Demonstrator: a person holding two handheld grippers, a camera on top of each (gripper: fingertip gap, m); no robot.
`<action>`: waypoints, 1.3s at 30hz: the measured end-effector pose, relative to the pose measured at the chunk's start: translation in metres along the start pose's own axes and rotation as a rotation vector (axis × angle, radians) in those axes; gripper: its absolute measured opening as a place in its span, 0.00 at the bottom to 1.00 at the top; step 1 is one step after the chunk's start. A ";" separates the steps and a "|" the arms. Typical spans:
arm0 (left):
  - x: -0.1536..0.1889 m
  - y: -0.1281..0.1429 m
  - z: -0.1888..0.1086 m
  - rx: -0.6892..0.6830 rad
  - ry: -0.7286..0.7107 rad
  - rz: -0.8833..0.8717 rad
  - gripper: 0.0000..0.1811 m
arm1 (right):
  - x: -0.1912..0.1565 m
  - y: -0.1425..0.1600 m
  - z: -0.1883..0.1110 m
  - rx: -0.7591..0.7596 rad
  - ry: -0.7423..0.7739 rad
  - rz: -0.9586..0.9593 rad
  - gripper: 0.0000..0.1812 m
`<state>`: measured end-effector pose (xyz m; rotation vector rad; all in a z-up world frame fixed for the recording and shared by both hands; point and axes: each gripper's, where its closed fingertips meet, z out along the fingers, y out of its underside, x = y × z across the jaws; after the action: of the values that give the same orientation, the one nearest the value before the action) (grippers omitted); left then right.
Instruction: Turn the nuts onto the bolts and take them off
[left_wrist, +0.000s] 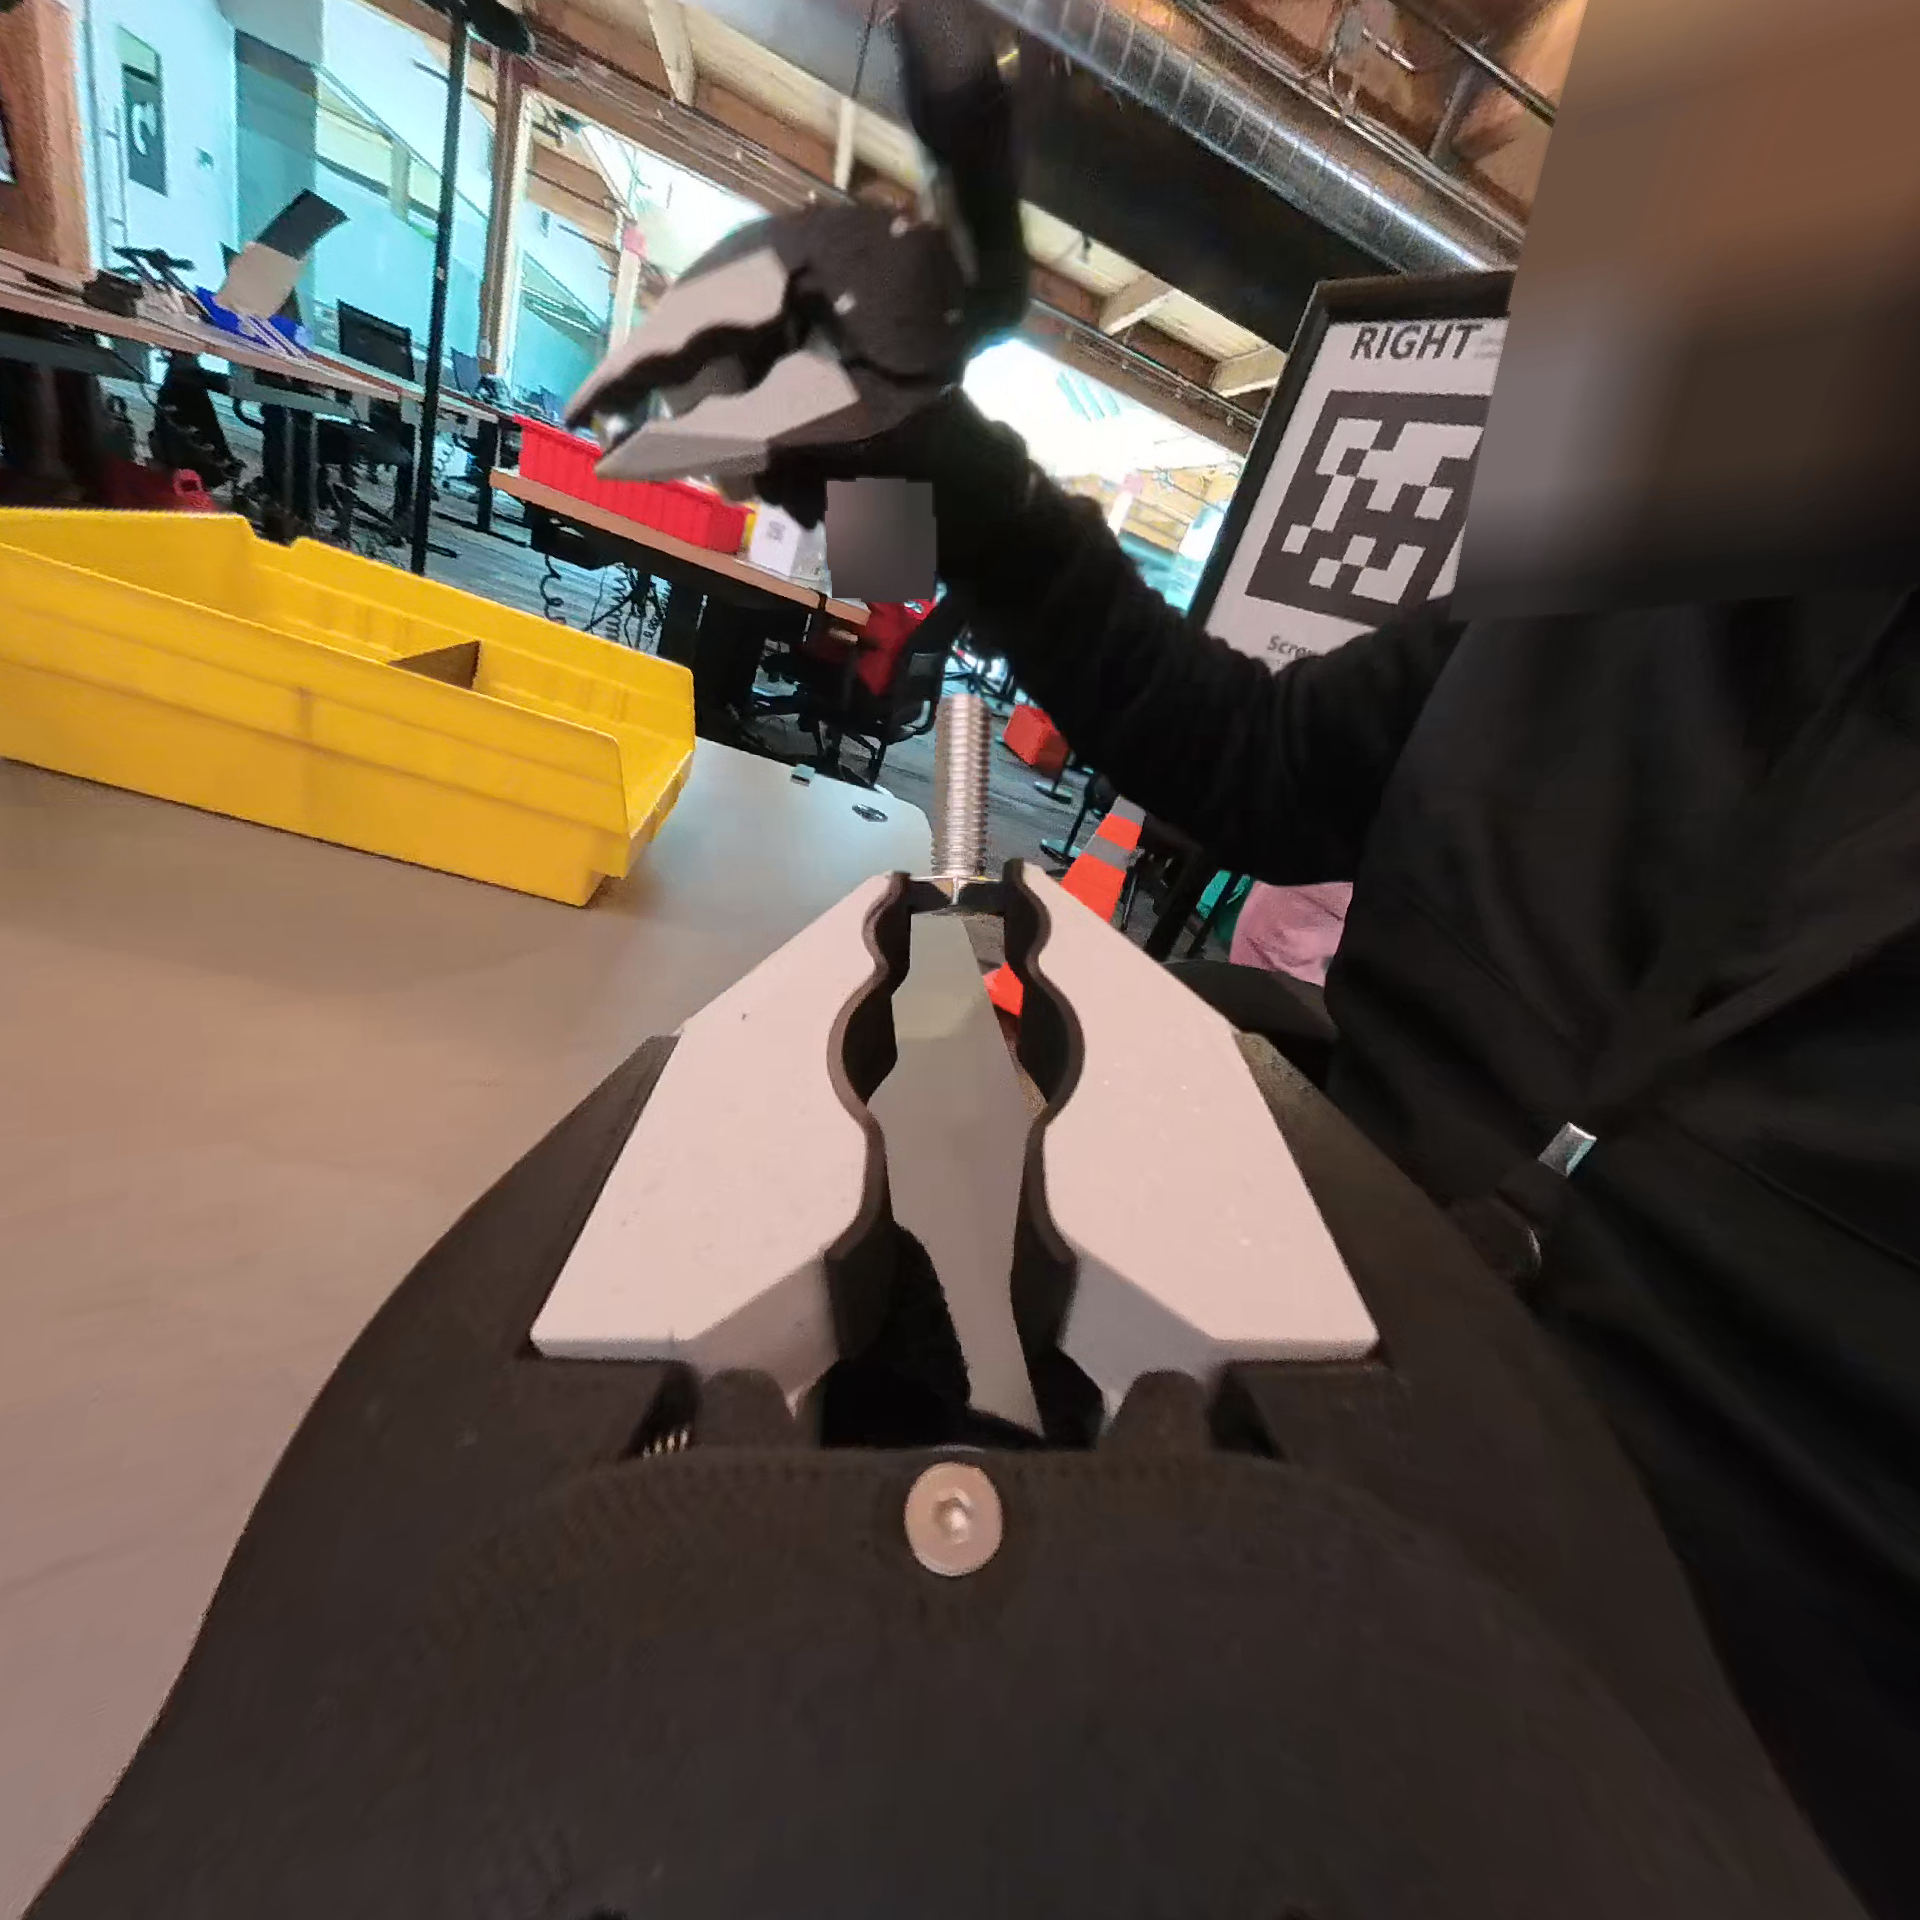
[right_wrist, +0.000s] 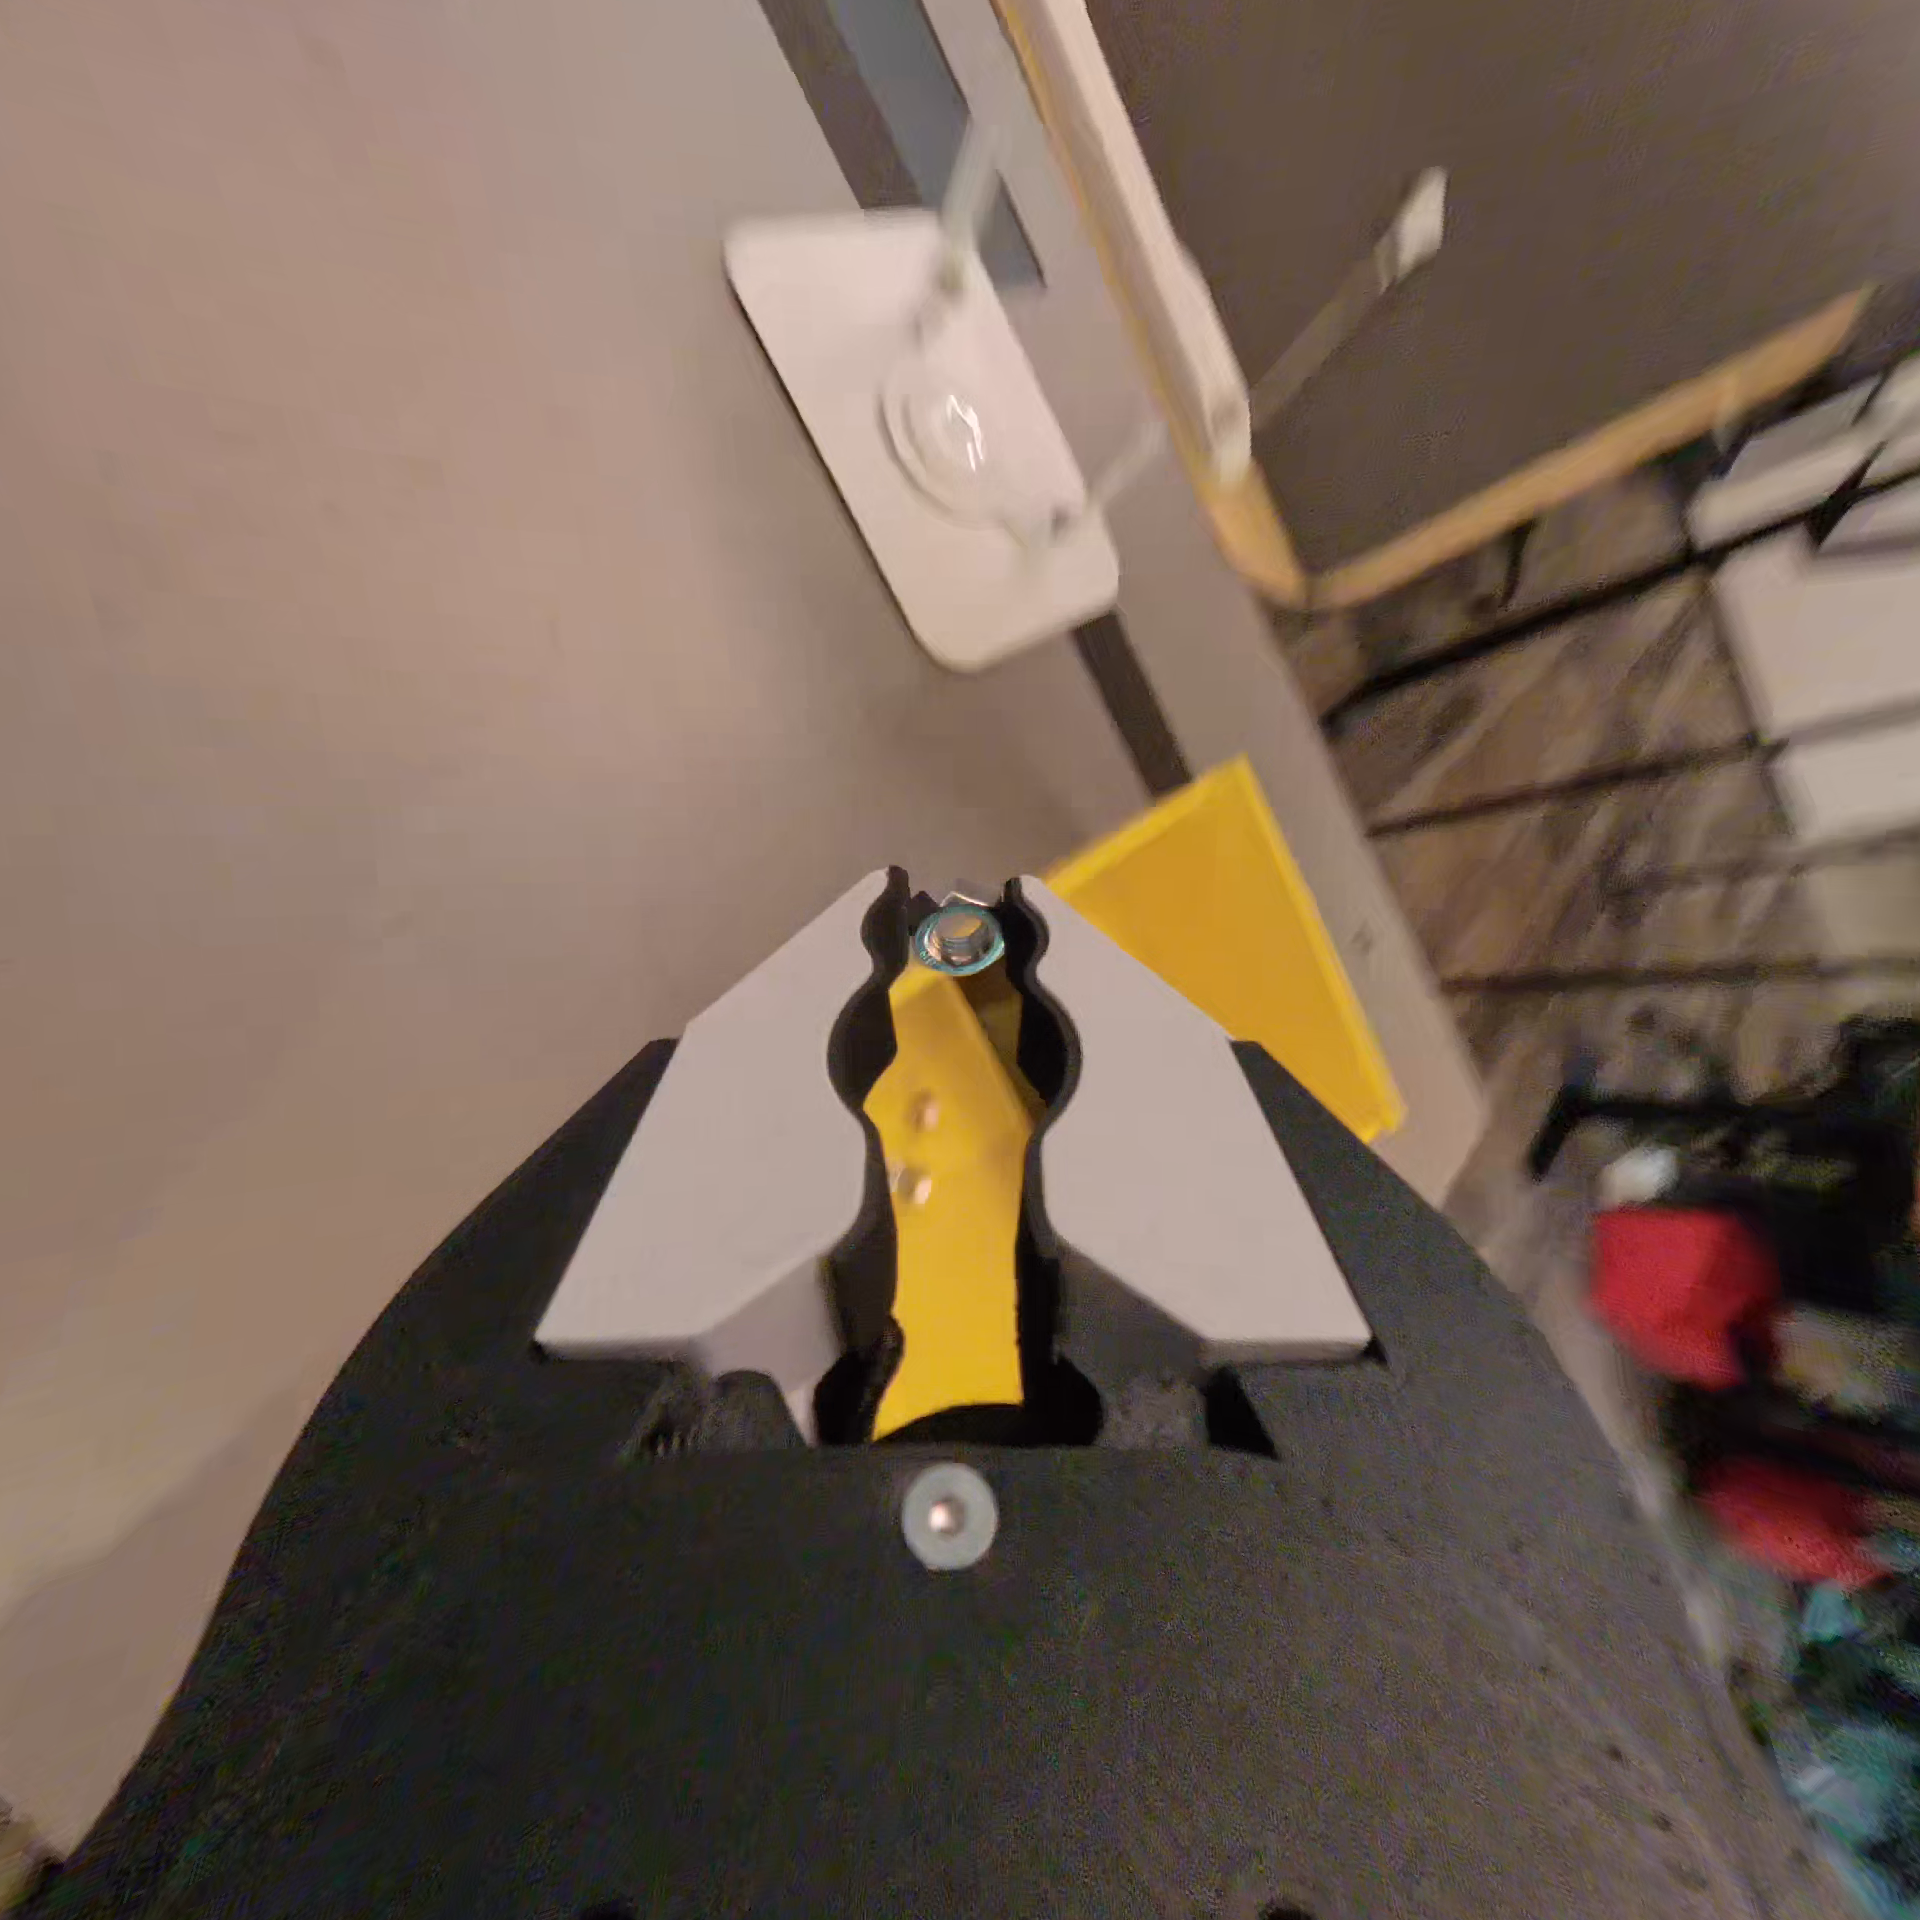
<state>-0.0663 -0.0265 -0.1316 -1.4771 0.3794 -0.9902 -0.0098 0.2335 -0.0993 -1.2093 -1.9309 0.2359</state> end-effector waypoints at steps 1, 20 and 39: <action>0.000 -0.001 0.000 0.003 0.003 -0.002 0.09 | 0.008 0.027 0.007 -0.053 -0.036 0.090 0.09; -0.009 0.010 0.014 -0.054 -0.055 0.015 0.09 | -0.002 0.244 0.099 -0.636 -0.168 0.305 0.21; 0.003 -0.033 0.021 0.129 -0.101 0.052 0.09 | -0.145 -0.160 -0.037 0.745 -0.626 0.382 0.17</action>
<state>-0.0587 -0.0089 -0.0977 -1.3876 0.2749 -0.8793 -0.0601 0.0229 -0.0680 -1.0226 -1.7888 1.5360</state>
